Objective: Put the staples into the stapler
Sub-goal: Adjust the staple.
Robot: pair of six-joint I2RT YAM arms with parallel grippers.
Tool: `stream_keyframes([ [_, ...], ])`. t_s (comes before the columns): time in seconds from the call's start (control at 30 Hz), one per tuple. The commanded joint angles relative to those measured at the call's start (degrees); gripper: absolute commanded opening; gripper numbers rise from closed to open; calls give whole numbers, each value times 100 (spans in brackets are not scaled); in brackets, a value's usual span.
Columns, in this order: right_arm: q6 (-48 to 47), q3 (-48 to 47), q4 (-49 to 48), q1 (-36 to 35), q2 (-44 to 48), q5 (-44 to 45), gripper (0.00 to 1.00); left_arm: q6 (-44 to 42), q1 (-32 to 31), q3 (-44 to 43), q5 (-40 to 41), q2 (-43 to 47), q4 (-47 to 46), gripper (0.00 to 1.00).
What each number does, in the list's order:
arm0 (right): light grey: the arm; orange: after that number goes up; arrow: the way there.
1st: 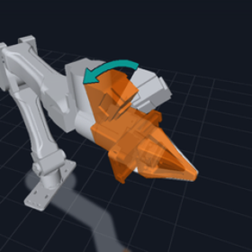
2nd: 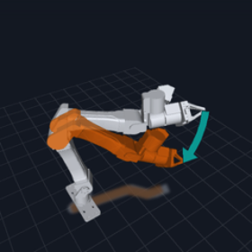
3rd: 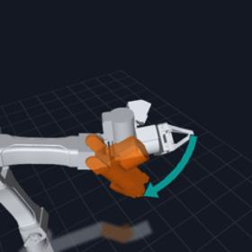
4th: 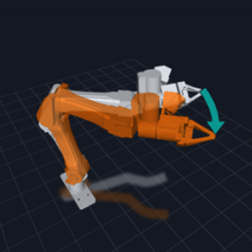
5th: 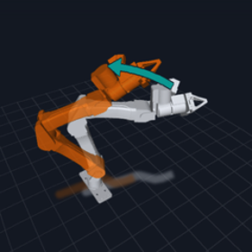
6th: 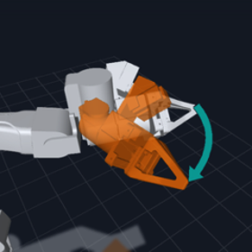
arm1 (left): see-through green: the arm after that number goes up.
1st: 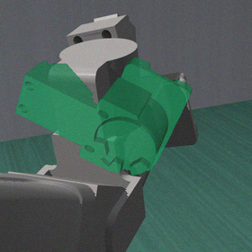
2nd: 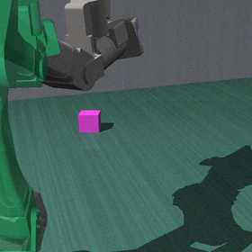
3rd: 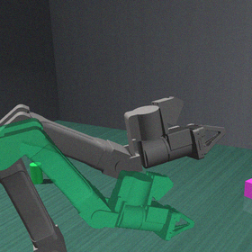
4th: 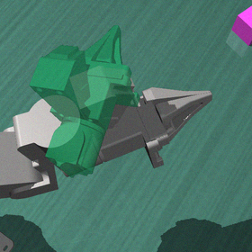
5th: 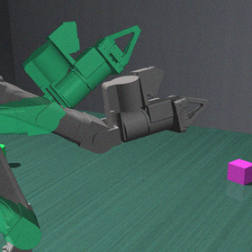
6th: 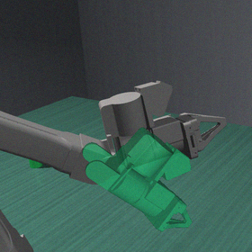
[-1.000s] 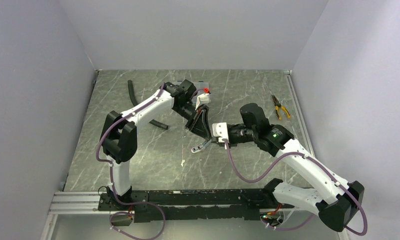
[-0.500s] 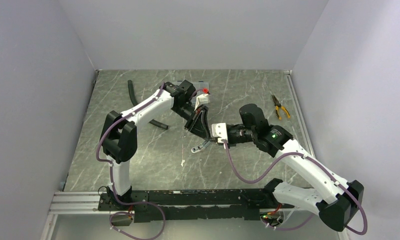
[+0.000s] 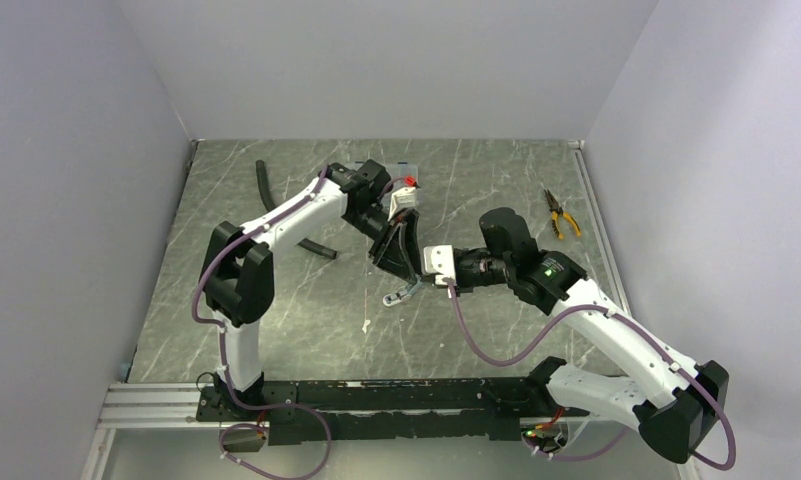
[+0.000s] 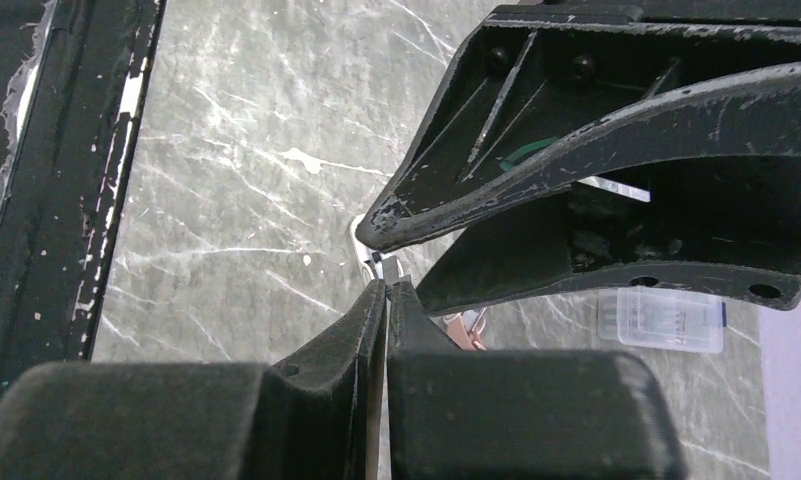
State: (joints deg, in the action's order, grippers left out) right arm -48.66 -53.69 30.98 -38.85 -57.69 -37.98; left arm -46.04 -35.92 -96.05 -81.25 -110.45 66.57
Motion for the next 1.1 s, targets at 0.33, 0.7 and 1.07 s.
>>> stream_keyframes([
  [0.33, 1270, -157, -328, 439, -364, -773, 5, 1472, 807, 711, 891, 1182, -2512, 54],
  [0.7, 4772, -647, -1345, 2036, -2032, -2393, 6, 1804, 905, 1965, 3950, 2600, -4549, 56],
  [1.07, 8589, -345, -4305, 2440, -2655, -2984, 5, 333, -87, 2221, 5868, 2511, -5065, 56],
])
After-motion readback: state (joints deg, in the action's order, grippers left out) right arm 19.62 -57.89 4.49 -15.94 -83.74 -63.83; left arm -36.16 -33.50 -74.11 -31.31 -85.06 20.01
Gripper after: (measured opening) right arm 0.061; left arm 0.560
